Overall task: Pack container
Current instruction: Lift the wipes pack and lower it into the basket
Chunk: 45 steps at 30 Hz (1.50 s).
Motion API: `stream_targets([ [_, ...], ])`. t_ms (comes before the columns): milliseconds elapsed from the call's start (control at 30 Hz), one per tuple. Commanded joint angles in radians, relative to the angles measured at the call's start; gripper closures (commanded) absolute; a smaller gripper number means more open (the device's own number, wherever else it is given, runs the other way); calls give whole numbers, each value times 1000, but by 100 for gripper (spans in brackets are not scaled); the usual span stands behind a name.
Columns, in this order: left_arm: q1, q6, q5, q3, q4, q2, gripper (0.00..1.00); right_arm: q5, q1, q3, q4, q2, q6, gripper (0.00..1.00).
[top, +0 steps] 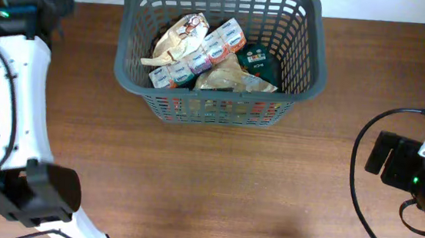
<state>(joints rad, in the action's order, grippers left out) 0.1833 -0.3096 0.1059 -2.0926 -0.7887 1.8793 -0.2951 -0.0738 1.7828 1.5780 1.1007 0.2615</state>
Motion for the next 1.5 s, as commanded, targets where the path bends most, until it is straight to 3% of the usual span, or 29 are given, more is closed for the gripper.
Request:
stream_targets([
  [0, -51, 293, -351, -191, 64, -35, 98, -24, -11, 3, -1, 1, 5, 1],
  [167, -148, 299, -639, -229, 256, -30, 98, -24, -11, 3, 0, 1, 5, 1],
  [367, -317, 327, -694, -229, 324, 56, 98, -24, -11, 3, 4, 1, 5, 1],
  [533, -425, 391, -717, -229, 227, 198, 98, -24, -11, 3, 5, 0, 5, 1],
  [700, -466, 553, -714, -229, 5, 243, 98, -24, -11, 3, 5, 1, 5, 1],
  [1133, -510, 904, -340, -229, -509, 263, 98, -24, -11, 3, 4, 1, 5, 1],
  [1267, -502, 910, -232, -228, -533, 312, 98, -18, -11, 3, 4, 1, 5, 1],
  [1467, -481, 910, -228, -228, -528, 382, 98, -5, -11, 3, 5, 0, 5, 1],
])
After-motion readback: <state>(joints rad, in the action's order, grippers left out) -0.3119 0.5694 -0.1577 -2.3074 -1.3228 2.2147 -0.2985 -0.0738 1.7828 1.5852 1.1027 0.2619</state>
